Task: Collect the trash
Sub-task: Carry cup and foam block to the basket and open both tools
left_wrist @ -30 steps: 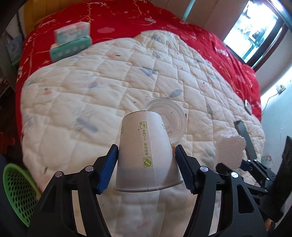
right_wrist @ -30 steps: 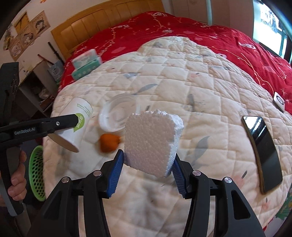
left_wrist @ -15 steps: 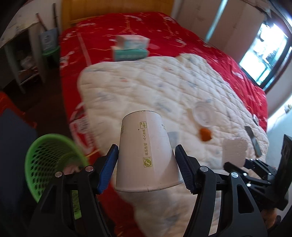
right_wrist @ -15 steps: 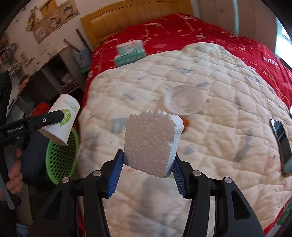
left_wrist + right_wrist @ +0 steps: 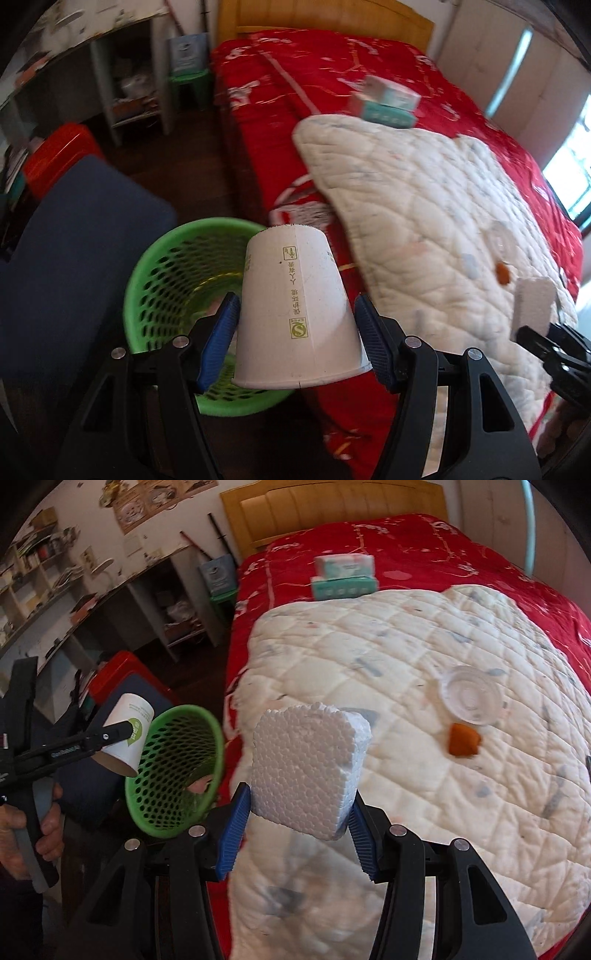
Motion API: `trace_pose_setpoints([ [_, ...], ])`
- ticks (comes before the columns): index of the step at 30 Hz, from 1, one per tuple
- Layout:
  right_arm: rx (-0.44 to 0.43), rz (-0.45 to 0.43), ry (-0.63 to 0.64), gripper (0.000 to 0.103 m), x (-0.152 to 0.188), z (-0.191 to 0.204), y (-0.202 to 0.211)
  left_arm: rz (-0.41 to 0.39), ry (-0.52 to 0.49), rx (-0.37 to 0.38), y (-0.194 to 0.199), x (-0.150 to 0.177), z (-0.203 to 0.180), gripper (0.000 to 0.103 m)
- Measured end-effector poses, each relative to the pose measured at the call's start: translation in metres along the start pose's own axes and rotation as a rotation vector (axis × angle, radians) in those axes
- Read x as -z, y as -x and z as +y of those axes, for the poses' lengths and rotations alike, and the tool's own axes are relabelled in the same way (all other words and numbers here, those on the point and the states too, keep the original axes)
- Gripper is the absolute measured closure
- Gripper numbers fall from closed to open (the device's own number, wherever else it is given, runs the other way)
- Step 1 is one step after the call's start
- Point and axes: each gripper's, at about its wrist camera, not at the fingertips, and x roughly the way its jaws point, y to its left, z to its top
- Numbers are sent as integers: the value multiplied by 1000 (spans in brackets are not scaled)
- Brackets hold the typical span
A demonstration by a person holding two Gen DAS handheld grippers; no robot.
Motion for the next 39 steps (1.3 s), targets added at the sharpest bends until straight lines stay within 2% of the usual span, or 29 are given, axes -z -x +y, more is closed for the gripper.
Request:
trace_pose_setpoints([
  [7,-33,33,51,53,-5,36,-20,36,65,-57,-17,12,46,39],
  [14,-60,53,104,53,-14,67,-37,51,110,-75,-25,19,74,37],
  [18,-70,61,125,53,-17,80,-44,59,138,-74,-28,22,86,32],
  [27,-97,88,177,53,-20,110,-63,42,193,-81,-19,32,110,29],
  [39,-141,143,242,52,-26,166,-113,5,261,-101,4,43,145,27],
])
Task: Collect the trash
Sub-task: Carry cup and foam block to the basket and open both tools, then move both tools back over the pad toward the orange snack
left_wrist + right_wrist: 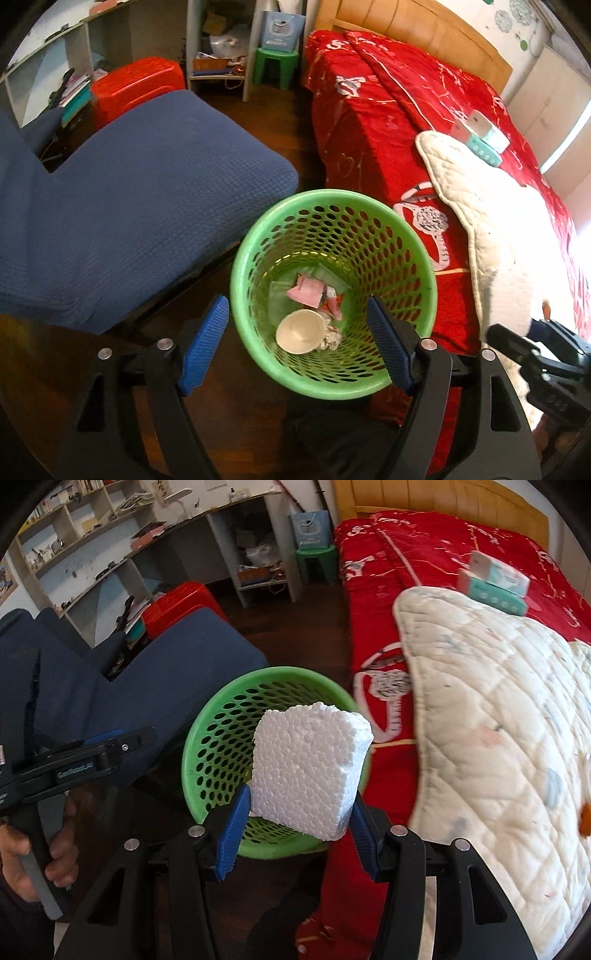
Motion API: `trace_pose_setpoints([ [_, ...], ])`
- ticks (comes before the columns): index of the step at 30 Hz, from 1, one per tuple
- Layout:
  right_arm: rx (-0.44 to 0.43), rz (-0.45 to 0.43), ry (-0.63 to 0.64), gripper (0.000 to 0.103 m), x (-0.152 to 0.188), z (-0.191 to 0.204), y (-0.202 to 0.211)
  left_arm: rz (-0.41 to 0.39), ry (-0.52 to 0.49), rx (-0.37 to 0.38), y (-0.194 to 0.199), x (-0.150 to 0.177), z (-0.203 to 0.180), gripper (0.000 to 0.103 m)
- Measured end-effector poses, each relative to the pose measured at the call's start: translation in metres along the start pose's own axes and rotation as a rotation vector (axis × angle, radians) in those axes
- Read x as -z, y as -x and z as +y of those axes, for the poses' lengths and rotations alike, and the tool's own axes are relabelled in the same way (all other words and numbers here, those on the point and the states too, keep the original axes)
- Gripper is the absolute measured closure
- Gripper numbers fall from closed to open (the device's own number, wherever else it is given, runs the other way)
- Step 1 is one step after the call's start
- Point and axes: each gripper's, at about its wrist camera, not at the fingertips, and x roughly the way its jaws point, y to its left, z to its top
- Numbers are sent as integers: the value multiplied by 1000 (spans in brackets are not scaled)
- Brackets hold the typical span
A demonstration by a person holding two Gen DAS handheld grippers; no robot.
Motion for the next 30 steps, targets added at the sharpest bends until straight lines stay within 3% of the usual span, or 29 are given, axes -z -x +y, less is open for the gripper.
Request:
trace_pose_setpoints([
  [6,-16,-3,5,36,-4,10,-8,0,20,-7,0,0,10,27],
  [14,8,-34,-10,31,6,-7,15,2,9,4,-1,4,-1,27],
  [23,109,-94,-64,24,28,-63,61,13,-56,33,-3,7,-41,27],
  [30,211,-134,-151,22,45,-130,97,17,-110,56,-3,8,-76,25],
])
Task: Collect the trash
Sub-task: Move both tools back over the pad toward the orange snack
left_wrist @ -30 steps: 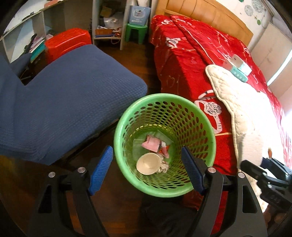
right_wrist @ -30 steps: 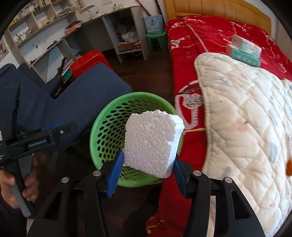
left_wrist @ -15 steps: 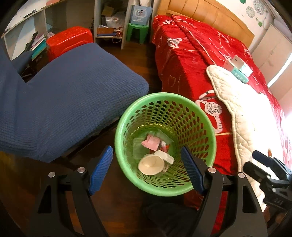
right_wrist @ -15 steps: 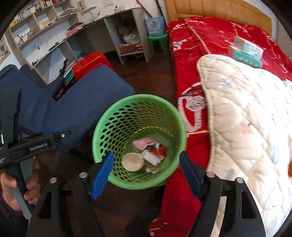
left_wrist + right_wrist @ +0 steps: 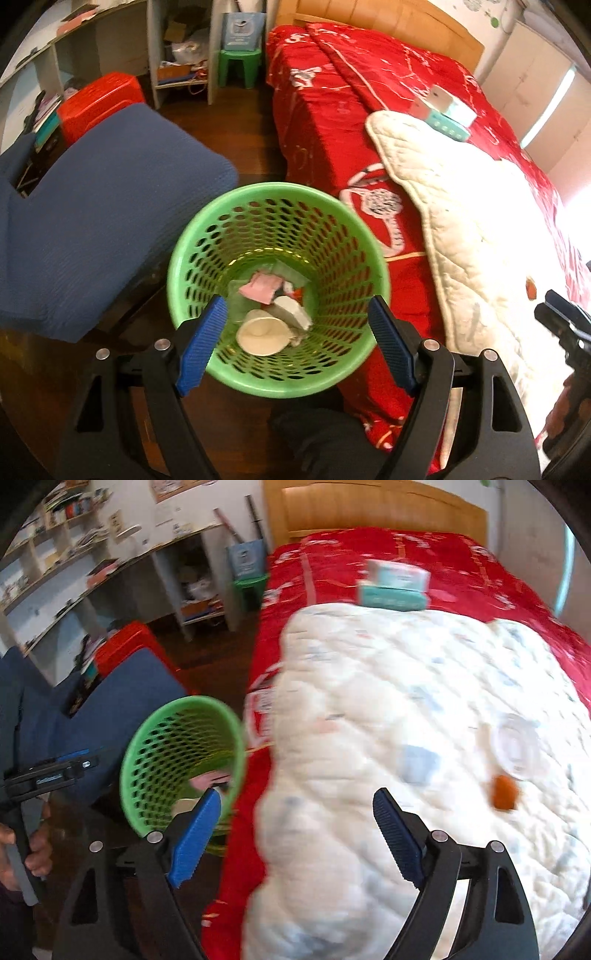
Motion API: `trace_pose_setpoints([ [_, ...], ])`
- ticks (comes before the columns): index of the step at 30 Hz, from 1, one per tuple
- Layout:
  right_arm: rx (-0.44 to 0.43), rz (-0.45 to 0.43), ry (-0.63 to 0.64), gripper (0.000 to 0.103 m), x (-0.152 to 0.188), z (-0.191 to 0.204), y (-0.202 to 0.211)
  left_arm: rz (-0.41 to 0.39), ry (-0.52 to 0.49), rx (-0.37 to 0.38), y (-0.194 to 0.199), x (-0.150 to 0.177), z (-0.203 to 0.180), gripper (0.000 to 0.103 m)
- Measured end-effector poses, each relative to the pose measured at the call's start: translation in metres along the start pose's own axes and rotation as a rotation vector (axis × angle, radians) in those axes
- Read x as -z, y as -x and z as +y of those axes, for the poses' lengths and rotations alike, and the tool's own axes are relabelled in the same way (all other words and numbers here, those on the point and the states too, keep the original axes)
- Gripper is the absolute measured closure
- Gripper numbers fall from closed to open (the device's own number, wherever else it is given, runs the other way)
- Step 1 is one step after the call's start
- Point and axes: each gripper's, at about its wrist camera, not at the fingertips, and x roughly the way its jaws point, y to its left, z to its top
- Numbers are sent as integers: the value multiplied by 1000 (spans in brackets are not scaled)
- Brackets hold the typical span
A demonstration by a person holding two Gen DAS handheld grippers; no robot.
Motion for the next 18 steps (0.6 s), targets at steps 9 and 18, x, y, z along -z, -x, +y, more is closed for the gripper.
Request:
trace_pose_setpoints([
  [9,144,-3,-155,22,15,-107,6,12,-59,21,-5,-1,-39,25],
  [18,195,28,-255,34,25,-182,-10,19,-118,36,-14,-9,-76,25],
])
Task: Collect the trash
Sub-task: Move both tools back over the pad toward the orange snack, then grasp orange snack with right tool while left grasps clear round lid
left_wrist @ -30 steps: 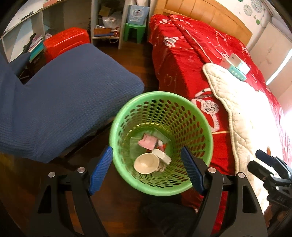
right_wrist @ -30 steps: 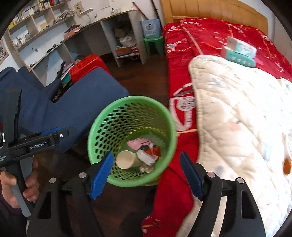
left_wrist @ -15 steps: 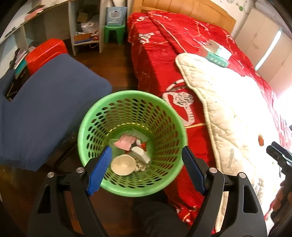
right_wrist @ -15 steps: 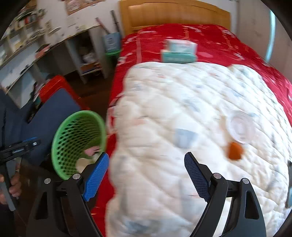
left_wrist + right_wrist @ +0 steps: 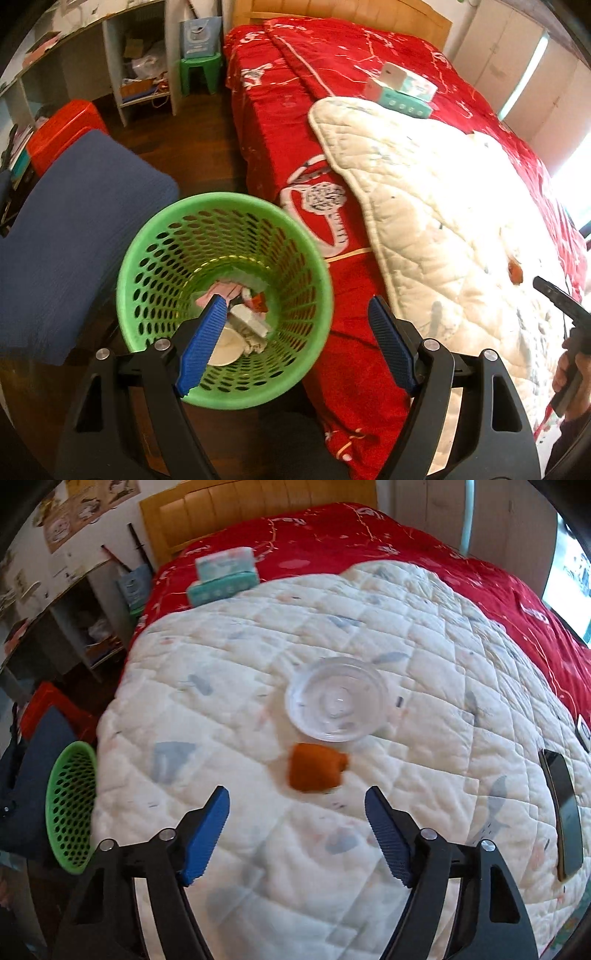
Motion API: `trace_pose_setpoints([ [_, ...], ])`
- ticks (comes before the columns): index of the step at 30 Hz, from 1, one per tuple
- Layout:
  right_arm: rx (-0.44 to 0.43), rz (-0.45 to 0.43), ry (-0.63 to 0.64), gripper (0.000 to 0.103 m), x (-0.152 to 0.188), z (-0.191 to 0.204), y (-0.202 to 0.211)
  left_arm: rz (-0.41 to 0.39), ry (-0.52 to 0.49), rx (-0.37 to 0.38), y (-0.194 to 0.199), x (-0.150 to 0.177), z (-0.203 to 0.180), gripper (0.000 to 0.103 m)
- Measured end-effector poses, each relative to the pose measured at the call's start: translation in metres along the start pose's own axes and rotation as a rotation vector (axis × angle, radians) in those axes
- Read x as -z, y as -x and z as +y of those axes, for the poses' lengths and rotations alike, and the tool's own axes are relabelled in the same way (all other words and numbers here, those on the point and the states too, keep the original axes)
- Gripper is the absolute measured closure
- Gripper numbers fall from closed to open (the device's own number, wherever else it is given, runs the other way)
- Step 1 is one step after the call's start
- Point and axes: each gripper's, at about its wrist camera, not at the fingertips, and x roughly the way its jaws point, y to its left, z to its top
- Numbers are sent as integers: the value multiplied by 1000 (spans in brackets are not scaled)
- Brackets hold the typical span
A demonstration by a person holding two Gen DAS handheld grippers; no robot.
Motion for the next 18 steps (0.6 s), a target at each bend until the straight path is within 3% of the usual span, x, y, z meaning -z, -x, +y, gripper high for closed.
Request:
trace_pose_setpoints([
  [12,4,32,24,45,-10,-5,-42,5,-90,31,-17,-27,-57,25],
  [18,17,42,36,57,-12,-6,-55,1,-156,59,-24,-41,-96,25],
])
